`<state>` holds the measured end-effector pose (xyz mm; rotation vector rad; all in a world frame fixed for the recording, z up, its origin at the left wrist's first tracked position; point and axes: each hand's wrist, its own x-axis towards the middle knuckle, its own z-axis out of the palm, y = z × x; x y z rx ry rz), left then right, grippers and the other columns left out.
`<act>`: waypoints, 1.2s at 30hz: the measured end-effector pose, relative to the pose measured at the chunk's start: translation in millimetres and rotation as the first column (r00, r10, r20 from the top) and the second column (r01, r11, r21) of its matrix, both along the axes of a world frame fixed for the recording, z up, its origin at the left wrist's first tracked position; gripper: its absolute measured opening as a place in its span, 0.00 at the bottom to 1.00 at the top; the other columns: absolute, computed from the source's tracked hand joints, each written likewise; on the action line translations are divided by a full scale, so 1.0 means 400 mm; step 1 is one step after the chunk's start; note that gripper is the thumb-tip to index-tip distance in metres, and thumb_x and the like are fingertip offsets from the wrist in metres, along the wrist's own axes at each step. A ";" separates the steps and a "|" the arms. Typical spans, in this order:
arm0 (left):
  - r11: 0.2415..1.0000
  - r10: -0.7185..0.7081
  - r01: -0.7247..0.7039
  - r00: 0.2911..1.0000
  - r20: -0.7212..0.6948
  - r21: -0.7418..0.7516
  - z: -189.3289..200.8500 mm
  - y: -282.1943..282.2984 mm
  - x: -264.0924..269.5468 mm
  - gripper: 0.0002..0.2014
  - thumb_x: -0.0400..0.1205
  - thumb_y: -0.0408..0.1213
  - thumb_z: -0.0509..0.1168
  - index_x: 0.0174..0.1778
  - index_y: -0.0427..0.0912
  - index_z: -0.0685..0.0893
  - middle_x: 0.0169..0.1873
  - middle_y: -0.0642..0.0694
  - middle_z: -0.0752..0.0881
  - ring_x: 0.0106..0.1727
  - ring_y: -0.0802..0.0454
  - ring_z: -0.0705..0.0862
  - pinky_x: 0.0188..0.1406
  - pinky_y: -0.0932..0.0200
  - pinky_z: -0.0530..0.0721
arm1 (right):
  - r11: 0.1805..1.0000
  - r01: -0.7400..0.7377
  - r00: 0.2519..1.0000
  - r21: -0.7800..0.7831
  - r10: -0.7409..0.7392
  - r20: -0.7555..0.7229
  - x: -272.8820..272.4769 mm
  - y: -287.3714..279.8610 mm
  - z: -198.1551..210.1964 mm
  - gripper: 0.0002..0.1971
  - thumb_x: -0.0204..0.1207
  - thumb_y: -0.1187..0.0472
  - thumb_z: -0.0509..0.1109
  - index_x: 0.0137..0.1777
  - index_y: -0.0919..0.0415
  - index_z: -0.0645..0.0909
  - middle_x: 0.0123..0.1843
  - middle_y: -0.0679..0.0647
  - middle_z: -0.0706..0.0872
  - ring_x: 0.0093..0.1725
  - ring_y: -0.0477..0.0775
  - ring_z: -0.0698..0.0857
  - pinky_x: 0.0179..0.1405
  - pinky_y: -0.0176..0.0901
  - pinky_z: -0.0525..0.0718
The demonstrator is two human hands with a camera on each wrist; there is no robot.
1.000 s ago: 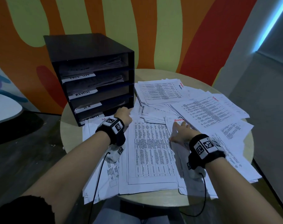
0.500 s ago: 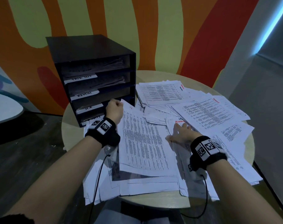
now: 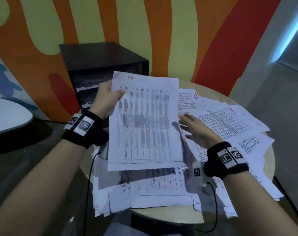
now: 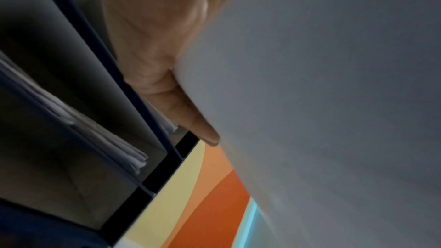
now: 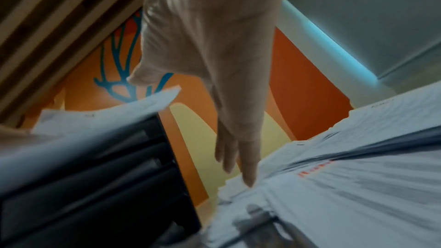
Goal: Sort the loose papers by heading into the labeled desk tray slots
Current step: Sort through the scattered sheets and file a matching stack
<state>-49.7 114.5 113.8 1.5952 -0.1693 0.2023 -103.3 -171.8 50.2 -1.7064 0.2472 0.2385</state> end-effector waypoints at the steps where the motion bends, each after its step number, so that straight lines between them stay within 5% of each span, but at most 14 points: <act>1: 0.999 -0.025 0.024 1.000 -0.004 -0.036 0.001 -0.004 0.001 0.12 0.83 0.23 0.62 0.49 0.44 0.86 0.46 0.46 0.90 0.45 0.50 0.91 0.46 0.51 0.90 | 0.997 -0.004 1.000 0.075 0.003 0.025 0.002 0.010 0.016 0.47 0.64 0.38 0.75 0.81 0.56 0.63 0.70 0.47 0.81 0.65 0.44 0.83 0.63 0.48 0.80; 3: 0.996 -0.070 0.067 0.997 -0.035 -0.066 -0.011 -0.022 0.002 0.10 0.84 0.24 0.62 0.52 0.41 0.86 0.47 0.43 0.90 0.46 0.47 0.91 0.45 0.50 0.90 | 0.987 -0.036 0.995 0.158 0.021 0.095 0.007 0.021 0.044 0.26 0.75 0.54 0.74 0.70 0.62 0.75 0.56 0.45 0.88 0.50 0.37 0.89 0.45 0.33 0.86; 6: 0.995 -0.094 0.097 0.993 -0.076 0.031 -0.053 -0.056 0.012 0.07 0.87 0.32 0.62 0.50 0.39 0.86 0.42 0.46 0.91 0.40 0.51 0.90 0.41 0.52 0.90 | 0.993 -0.017 0.993 0.117 0.004 0.116 0.007 0.001 0.061 0.07 0.77 0.74 0.69 0.54 0.69 0.83 0.51 0.57 0.90 0.45 0.50 0.90 0.41 0.33 0.87; 8: 0.980 -0.083 0.114 0.980 -0.183 0.162 -0.101 -0.064 0.029 0.10 0.87 0.37 0.61 0.45 0.40 0.85 0.35 0.51 0.88 0.34 0.57 0.86 0.36 0.56 0.88 | 0.998 0.064 0.995 -0.018 -0.063 0.074 0.007 -0.043 0.046 0.06 0.76 0.77 0.69 0.49 0.71 0.83 0.44 0.61 0.88 0.38 0.52 0.87 0.35 0.37 0.86; 11: 0.933 -0.075 0.208 0.910 -0.408 0.293 -0.183 -0.059 0.056 0.06 0.84 0.36 0.67 0.47 0.37 0.80 0.36 0.41 0.77 0.35 0.46 0.79 0.43 0.47 0.86 | 0.933 0.198 0.980 -0.302 -0.197 0.033 -0.007 -0.135 0.000 0.10 0.72 0.80 0.69 0.53 0.77 0.83 0.39 0.63 0.85 0.34 0.57 0.83 0.31 0.38 0.81; 13: 0.901 -0.081 0.284 0.851 -0.519 0.326 -0.224 -0.059 0.065 0.07 0.82 0.31 0.68 0.46 0.39 0.75 0.39 0.42 0.71 0.32 0.47 0.76 0.49 0.40 0.86 | 0.861 0.261 0.960 -0.437 -0.279 0.024 -0.024 -0.184 -0.028 0.09 0.71 0.80 0.68 0.51 0.77 0.82 0.36 0.62 0.82 0.32 0.57 0.80 0.21 0.33 0.77; 15: 0.892 -0.057 0.291 0.831 -0.553 0.346 -0.251 -0.072 0.072 0.09 0.82 0.26 0.68 0.52 0.38 0.74 0.45 0.40 0.70 0.33 0.48 0.76 0.50 0.42 0.88 | 0.853 0.270 0.945 -0.447 -0.323 -0.045 -0.033 -0.224 -0.062 0.07 0.74 0.80 0.69 0.51 0.76 0.79 0.34 0.61 0.80 0.32 0.56 0.78 0.24 0.37 0.75; 17: 0.867 -0.028 0.286 0.845 -0.534 0.407 -0.259 -0.088 0.073 0.18 0.81 0.25 0.68 0.66 0.33 0.75 0.49 0.38 0.74 0.36 0.49 0.78 0.32 0.56 0.89 | 0.859 0.281 0.930 -0.429 -0.354 -0.099 -0.031 -0.246 -0.090 0.05 0.74 0.79 0.71 0.48 0.78 0.78 0.34 0.63 0.81 0.35 0.59 0.80 0.34 0.43 0.77; 19: 0.814 -0.014 0.293 0.874 -0.486 0.502 -0.264 -0.100 0.079 0.22 0.80 0.27 0.69 0.70 0.31 0.75 0.51 0.38 0.80 0.42 0.47 0.81 0.31 0.61 0.84 | 0.868 0.284 0.923 -0.407 -0.363 -0.130 -0.026 -0.256 -0.107 0.09 0.73 0.77 0.72 0.51 0.80 0.79 0.40 0.66 0.84 0.42 0.63 0.83 0.45 0.52 0.82; 21: 0.749 -0.025 0.318 0.890 -0.455 0.581 -0.270 -0.113 0.082 0.16 0.78 0.28 0.71 0.61 0.33 0.80 0.48 0.37 0.84 0.46 0.44 0.85 0.42 0.52 0.84 | 0.888 0.293 0.921 -0.353 -0.361 -0.145 -0.021 -0.253 -0.108 0.13 0.73 0.77 0.72 0.56 0.81 0.79 0.46 0.68 0.84 0.47 0.64 0.83 0.50 0.53 0.80; 23: 0.740 -0.064 0.359 0.879 -0.473 0.568 -0.272 -0.132 0.076 0.08 0.75 0.25 0.71 0.46 0.38 0.81 0.39 0.38 0.84 0.37 0.46 0.84 0.37 0.53 0.82 | 0.908 0.301 0.918 -0.293 -0.359 -0.169 -0.017 -0.247 -0.102 0.15 0.73 0.77 0.72 0.59 0.77 0.78 0.48 0.66 0.84 0.50 0.64 0.82 0.50 0.53 0.79; 27: 0.744 -0.071 0.331 0.903 -0.423 0.580 -0.293 -0.158 0.072 0.07 0.77 0.26 0.69 0.40 0.41 0.81 0.29 0.43 0.79 0.32 0.48 0.77 0.32 0.61 0.73 | 0.910 0.390 0.901 -0.137 -0.408 -0.145 -0.006 -0.244 -0.106 0.19 0.77 0.76 0.69 0.67 0.76 0.75 0.53 0.66 0.83 0.52 0.64 0.81 0.51 0.53 0.77; 33: 0.745 0.161 -0.105 0.987 -0.025 0.659 -0.219 -0.127 0.073 0.12 0.82 0.25 0.60 0.33 0.38 0.75 0.30 0.43 0.76 0.30 0.48 0.73 0.31 0.58 0.68 | 0.882 0.465 0.884 0.081 -0.456 -0.106 -0.007 -0.259 -0.119 0.18 0.79 0.79 0.63 0.68 0.71 0.74 0.64 0.64 0.78 0.57 0.63 0.78 0.53 0.49 0.69; 36: 0.696 0.223 -0.280 0.959 0.172 0.661 -0.145 -0.092 0.068 0.09 0.84 0.25 0.58 0.44 0.36 0.83 0.39 0.40 0.84 0.39 0.41 0.82 0.39 0.53 0.80 | 0.849 0.526 0.848 0.043 -0.521 -0.095 -0.003 -0.258 -0.121 0.17 0.76 0.82 0.65 0.64 0.74 0.76 0.62 0.66 0.82 0.57 0.63 0.79 0.51 0.50 0.74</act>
